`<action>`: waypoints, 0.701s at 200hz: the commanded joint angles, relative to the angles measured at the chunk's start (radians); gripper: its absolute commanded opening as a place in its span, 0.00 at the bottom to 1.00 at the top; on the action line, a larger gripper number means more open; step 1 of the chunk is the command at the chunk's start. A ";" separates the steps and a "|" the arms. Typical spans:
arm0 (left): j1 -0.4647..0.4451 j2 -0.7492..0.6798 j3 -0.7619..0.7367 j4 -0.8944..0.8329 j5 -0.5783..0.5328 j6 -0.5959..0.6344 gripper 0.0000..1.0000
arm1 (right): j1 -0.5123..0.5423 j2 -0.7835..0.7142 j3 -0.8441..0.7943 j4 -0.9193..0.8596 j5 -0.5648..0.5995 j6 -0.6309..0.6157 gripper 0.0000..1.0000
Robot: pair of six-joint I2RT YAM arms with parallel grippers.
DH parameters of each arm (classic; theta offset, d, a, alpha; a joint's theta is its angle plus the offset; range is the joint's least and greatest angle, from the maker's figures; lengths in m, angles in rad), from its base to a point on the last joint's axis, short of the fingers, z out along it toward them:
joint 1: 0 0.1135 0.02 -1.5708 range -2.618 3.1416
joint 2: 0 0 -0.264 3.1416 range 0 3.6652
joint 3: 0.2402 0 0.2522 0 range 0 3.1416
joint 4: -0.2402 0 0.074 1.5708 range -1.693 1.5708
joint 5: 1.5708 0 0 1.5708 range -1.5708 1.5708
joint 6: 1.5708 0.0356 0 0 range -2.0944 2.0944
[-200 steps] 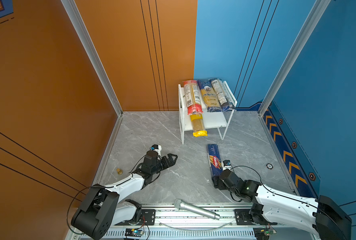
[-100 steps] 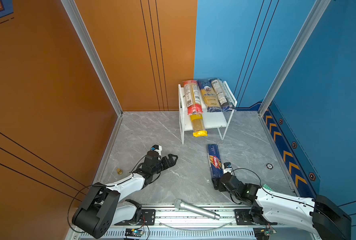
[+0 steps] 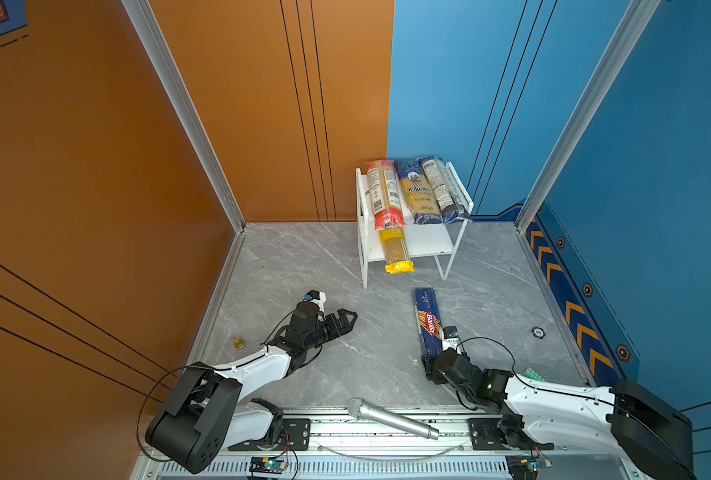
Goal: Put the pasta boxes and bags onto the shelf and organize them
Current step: 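Lower the right gripper and grasp the blue Barilla box near its end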
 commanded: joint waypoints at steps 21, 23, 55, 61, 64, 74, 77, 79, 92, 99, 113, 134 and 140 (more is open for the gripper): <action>-0.009 0.010 0.026 0.002 -0.001 0.005 0.98 | 0.025 0.094 -0.025 0.000 0.001 0.033 0.69; -0.009 0.010 0.025 0.002 -0.002 0.005 0.98 | 0.025 0.095 -0.025 0.002 0.002 0.033 0.69; -0.009 0.010 0.024 0.002 -0.003 0.006 0.98 | 0.026 0.121 -0.026 0.009 0.012 0.040 0.63; -0.009 0.011 0.024 0.003 -0.004 0.006 0.98 | 0.025 0.120 -0.027 0.009 0.015 0.041 0.62; -0.009 0.012 0.024 0.004 -0.005 0.006 0.98 | 0.025 0.121 -0.028 0.009 0.016 0.044 0.62; -0.009 0.012 0.022 0.003 -0.005 0.008 0.98 | 0.025 0.119 -0.033 0.010 0.021 0.049 0.61; -0.009 0.010 0.022 0.004 -0.006 0.008 0.98 | 0.025 0.117 -0.034 0.010 0.022 0.051 0.60; -0.009 0.010 0.023 0.003 -0.005 0.008 0.98 | 0.025 0.116 -0.035 0.010 0.024 0.051 0.60; -0.009 0.011 0.022 0.003 -0.004 0.008 0.98 | 0.025 0.108 -0.043 0.015 0.027 0.054 0.56; -0.009 0.012 0.021 0.005 -0.006 0.008 0.98 | 0.025 0.103 -0.048 0.016 0.029 0.056 0.53; -0.008 0.013 0.023 0.005 -0.006 0.008 0.98 | 0.026 0.090 -0.056 0.012 0.033 0.059 0.49; -0.009 0.016 0.022 0.006 -0.004 0.006 0.98 | 0.025 0.072 -0.061 0.006 0.038 0.062 0.44; -0.009 0.017 0.024 0.008 -0.004 0.006 0.98 | 0.025 0.068 -0.062 0.006 0.039 0.063 0.41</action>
